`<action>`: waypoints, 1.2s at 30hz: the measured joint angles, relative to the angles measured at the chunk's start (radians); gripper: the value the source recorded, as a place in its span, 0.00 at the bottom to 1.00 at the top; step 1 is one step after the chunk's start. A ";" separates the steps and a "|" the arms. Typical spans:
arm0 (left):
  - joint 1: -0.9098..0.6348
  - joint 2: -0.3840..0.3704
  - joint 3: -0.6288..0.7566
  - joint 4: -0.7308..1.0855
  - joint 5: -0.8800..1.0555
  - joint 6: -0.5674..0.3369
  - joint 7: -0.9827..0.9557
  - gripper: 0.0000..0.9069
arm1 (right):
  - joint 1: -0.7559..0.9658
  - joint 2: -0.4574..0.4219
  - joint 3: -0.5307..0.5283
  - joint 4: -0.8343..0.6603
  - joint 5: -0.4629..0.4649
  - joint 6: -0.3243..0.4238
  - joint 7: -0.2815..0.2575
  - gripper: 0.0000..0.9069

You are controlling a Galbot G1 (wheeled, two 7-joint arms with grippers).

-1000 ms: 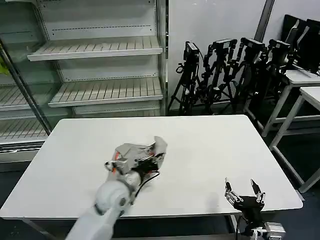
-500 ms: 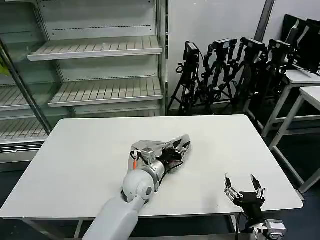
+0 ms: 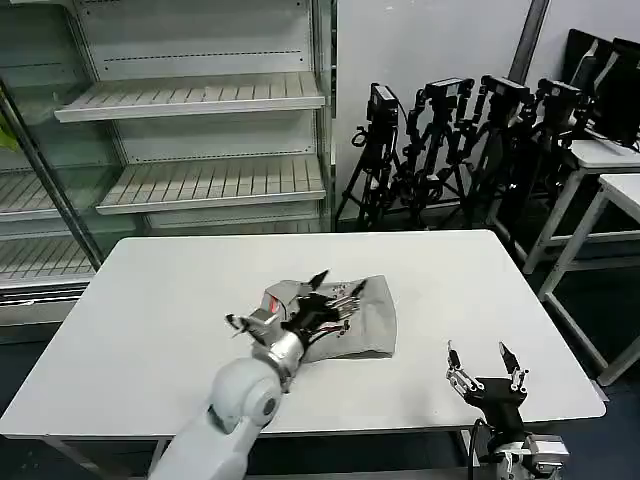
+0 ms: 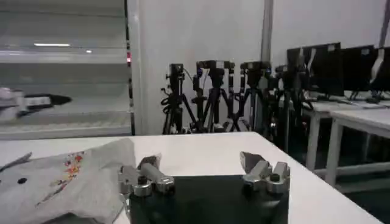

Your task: Fold and organize the clothes.

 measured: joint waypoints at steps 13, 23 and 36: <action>0.334 0.024 -0.245 -0.204 0.216 -0.185 -0.028 1.00 | 0.020 -0.002 -0.031 -0.016 -0.092 0.100 0.001 1.00; 0.514 0.004 -0.335 -0.301 0.309 -0.242 -0.021 1.00 | 0.022 -0.008 -0.040 -0.026 -0.120 0.145 0.010 1.00; 0.611 -0.019 -0.367 -0.359 0.376 -0.271 -0.005 1.00 | 0.024 -0.008 -0.056 -0.020 -0.144 0.165 0.021 1.00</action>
